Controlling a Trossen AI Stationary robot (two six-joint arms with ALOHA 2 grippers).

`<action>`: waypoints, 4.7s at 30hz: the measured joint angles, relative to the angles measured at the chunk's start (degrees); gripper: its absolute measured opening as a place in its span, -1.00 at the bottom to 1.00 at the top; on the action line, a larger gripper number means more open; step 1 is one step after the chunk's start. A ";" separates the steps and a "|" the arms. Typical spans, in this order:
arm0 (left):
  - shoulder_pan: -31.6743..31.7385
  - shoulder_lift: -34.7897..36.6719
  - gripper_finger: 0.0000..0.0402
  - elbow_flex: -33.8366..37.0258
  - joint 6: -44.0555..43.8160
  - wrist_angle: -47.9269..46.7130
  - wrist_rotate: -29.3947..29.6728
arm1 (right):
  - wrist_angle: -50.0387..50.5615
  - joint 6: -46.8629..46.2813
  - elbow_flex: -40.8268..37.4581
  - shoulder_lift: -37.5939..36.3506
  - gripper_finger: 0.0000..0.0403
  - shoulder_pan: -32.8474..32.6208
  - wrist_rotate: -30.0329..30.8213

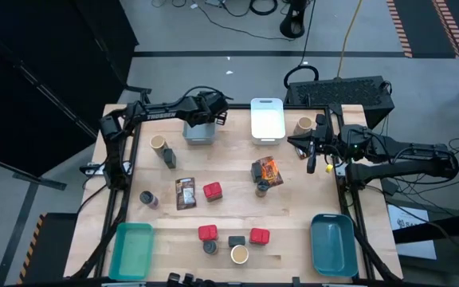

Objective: Sort spices by type
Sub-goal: Put the black spice can into the gray bin

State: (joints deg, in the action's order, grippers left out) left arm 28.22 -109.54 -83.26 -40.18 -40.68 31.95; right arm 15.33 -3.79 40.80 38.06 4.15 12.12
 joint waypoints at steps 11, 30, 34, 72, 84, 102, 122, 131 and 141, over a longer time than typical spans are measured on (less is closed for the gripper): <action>0.78 -0.63 -0.30 -0.02 -0.01 1.68 0.93 | 0.00 0.11 0.02 0.00 -0.91 0.00 0.00; 0.58 -0.63 -0.30 -0.02 1.52 2.22 1.06 | 0.00 0.17 0.00 0.00 -0.91 0.01 0.00; 0.56 -0.63 -0.30 -0.02 1.57 2.17 0.73 | 0.00 0.16 0.00 0.00 -0.91 0.01 0.00; 1.49 6.49 -0.88 -0.08 30.98 -7.71 -9.03 | 0.02 0.20 0.00 0.02 -0.91 0.00 0.02; 5.30 5.75 -0.99 -0.04 40.79 -12.19 -21.46 | 0.50 0.20 0.02 0.02 -0.91 0.00 0.02; 5.15 4.66 -0.99 0.18 48.19 -8.54 -23.31 | 0.90 0.20 0.01 0.02 -0.91 0.00 0.02; 5.91 4.04 -1.00 3.82 47.55 1.09 -20.99 | 0.90 0.17 0.01 0.01 -0.91 0.01 0.02; 2.95 7.64 -1.00 3.75 45.00 -5.31 -17.02 | 1.10 0.27 0.02 0.02 -0.91 0.00 0.02; 1.77 19.34 -1.00 0.12 48.69 -10.65 -30.68 | 1.27 1.70 0.02 0.02 -0.91 -0.01 7.43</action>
State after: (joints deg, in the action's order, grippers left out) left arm 29.99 -90.20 -83.14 8.51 -51.34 1.27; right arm 16.60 -2.09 40.81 38.08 4.15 19.55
